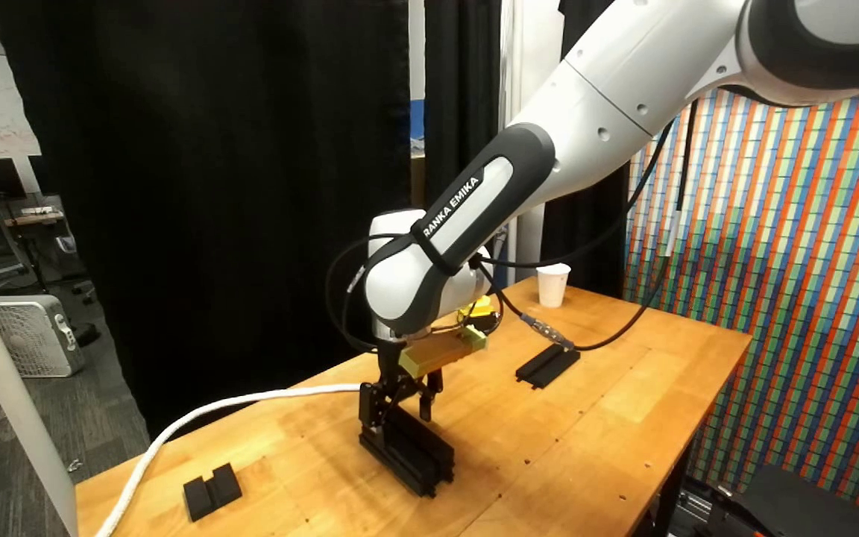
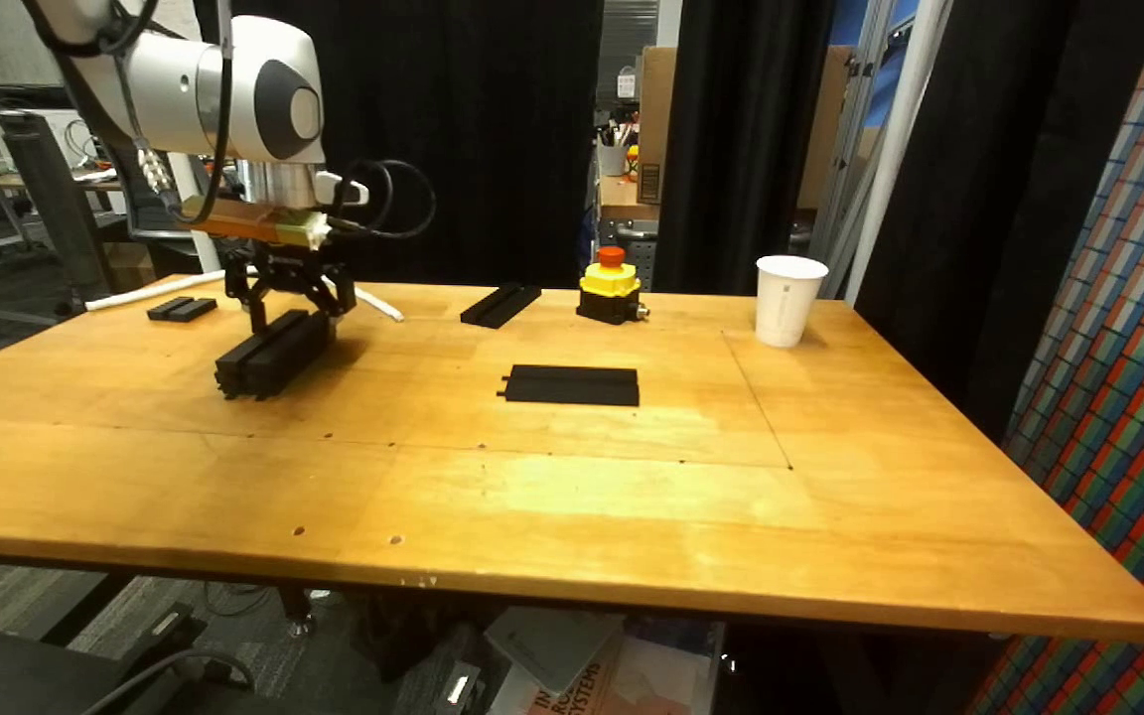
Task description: Connect the four black objects together
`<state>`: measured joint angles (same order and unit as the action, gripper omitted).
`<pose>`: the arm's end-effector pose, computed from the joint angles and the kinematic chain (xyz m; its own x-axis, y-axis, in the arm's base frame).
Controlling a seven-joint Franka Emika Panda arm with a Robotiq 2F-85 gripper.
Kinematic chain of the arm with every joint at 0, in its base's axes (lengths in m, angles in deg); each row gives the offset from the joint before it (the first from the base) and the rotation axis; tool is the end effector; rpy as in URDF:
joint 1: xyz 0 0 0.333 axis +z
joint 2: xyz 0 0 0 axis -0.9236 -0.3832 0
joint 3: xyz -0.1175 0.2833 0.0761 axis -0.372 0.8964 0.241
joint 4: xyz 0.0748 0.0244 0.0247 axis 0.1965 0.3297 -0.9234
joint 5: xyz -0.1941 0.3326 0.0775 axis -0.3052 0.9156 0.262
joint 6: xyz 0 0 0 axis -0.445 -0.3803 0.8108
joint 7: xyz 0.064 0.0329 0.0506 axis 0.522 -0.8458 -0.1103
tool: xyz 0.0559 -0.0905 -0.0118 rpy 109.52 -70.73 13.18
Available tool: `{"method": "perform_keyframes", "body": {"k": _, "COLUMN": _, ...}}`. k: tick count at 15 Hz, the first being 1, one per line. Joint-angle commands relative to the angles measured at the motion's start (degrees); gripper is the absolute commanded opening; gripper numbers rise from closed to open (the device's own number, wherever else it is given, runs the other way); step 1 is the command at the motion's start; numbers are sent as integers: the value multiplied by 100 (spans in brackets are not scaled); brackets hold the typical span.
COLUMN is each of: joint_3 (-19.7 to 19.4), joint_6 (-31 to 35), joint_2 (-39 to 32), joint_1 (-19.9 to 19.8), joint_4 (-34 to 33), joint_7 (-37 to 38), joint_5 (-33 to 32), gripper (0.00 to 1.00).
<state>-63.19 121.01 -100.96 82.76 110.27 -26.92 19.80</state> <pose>0.5520 0.2457 0.2395 0.9789 0.1947 -0.0622 0.1880 -0.9771 -0.0999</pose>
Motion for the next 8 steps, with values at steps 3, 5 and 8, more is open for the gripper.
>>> {"method": "perform_keyframes", "body": {"k": 3, "joint_3": 96, "joint_6": 184, "joint_2": 232, "joint_1": -169, "joint_4": 247, "joint_7": -131, "joint_5": 162, "gripper": 49}}
{"method": "perform_keyframes", "body": {"k": 5, "joint_3": 93, "joint_6": 182, "joint_2": 270, "joint_1": -183, "joint_4": 263, "joint_7": -128, "joint_5": 159, "gripper": 47}}
{"method": "perform_keyframes", "body": {"k": 8, "joint_3": 74, "joint_6": 141, "joint_2": 322, "joint_1": -221, "joint_4": 294, "joint_7": -95, "joint_5": 169, "gripper": 47}}
